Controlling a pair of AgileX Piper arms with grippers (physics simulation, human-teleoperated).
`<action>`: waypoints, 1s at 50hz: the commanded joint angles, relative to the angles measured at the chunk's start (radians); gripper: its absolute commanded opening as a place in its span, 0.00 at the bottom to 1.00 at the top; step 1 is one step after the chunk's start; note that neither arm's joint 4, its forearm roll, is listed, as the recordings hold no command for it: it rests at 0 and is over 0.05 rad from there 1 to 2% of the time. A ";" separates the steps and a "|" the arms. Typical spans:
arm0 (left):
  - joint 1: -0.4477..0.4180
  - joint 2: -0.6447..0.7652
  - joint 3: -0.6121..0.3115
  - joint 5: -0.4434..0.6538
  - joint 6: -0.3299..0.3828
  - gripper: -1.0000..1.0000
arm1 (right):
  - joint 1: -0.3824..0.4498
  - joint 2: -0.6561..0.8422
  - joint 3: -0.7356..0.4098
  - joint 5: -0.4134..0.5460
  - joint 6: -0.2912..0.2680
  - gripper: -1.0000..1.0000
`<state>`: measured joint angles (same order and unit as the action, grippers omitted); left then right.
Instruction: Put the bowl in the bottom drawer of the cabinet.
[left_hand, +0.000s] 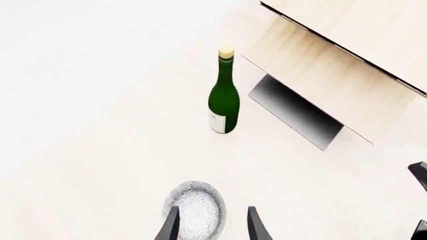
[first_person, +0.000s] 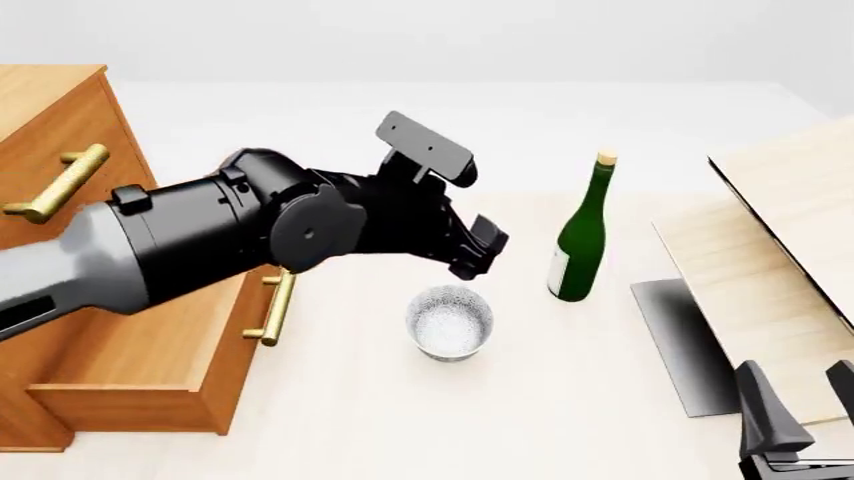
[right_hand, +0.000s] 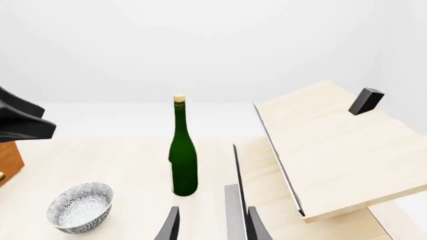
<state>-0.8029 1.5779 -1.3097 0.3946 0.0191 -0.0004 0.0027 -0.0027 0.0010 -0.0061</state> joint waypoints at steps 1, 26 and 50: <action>-0.010 0.049 0.018 -0.029 -0.030 1.00 | 0.000 0.000 0.000 0.000 0.000 1.00; -0.022 0.157 -0.005 -0.052 -0.065 1.00 | 0.000 0.000 0.000 0.000 0.000 1.00; -0.024 0.245 -0.012 -0.084 -0.099 1.00 | 0.000 0.000 0.000 0.000 0.000 1.00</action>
<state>-0.8255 1.7837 -1.3193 0.3266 -0.0623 -0.0004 0.0027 -0.0027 0.0010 -0.0061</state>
